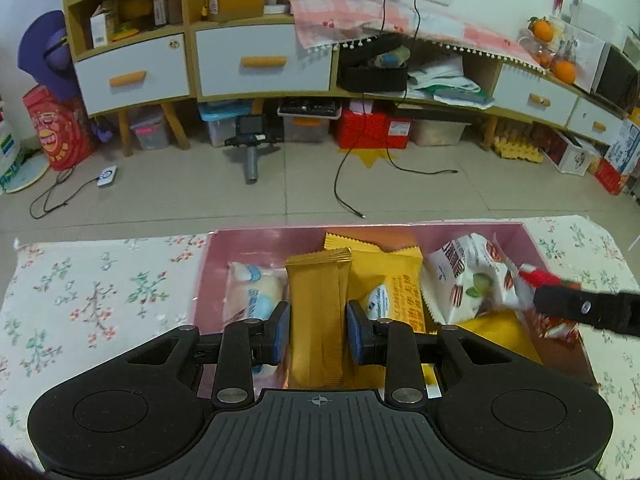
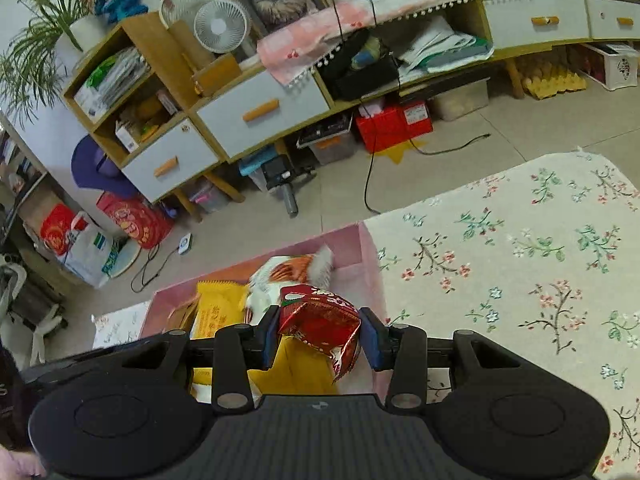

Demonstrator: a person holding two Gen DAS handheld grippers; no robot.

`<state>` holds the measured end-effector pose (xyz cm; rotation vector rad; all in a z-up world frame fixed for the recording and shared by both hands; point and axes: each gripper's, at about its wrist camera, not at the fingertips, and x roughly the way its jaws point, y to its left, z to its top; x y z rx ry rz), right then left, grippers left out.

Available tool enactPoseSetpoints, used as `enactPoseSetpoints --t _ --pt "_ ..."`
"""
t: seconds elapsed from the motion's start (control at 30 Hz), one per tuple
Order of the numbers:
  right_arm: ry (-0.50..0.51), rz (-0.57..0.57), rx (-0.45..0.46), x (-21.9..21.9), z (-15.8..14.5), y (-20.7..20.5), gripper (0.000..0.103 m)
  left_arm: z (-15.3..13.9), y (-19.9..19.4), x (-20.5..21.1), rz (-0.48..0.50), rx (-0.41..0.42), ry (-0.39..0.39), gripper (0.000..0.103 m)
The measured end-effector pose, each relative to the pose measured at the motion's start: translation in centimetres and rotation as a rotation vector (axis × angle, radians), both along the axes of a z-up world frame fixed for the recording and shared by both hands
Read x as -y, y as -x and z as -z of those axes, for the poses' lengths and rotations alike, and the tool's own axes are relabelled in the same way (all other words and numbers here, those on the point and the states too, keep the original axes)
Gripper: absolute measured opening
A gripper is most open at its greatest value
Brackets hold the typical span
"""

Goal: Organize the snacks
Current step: 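Carry both packs into the box and open both tools, then withdraw both tools from the box back over the remaining snacks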

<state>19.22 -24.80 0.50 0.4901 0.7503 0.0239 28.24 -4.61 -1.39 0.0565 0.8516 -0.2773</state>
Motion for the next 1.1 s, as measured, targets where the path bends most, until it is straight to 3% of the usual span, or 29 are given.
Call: enactPoseSetpoints --t 0.13,0.3,0.4,0.53,0.67,0.83,1.1 --pt "0.024 -0.017 -0.012 -0.4 0.5 -0.3 0.013 0.3 -0.4 0.3 0.003 0.010 -0.011 0.027" --pt "0.019 -0.027 -0.009 -0.4 0.3 -0.3 0.022 0.0 -0.2 0.2 0.020 0.034 -0.025 0.032" --pt "0.020 -0.037 0.006 -0.6 -0.2 -0.2 0.032 -0.4 0.2 0.0 0.020 0.045 -0.023 0.043" --pt "0.028 -0.044 0.041 -1.0 -1.5 0.5 0.047 -1.4 1.5 -0.4 0.039 0.062 -0.019 0.070" --pt "0.043 -0.050 0.057 -1.3 -3.0 1.5 0.057 -2.7 3.5 -0.4 0.076 0.090 -0.019 0.083" --pt "0.088 -0.052 0.058 -2.0 -4.4 3.1 0.066 -4.0 6.7 -0.5 0.106 0.109 -0.036 0.091" --pt "0.177 -0.046 0.043 -3.4 -5.3 6.8 0.075 -4.7 12.0 -2.0 0.109 0.078 0.003 0.097"
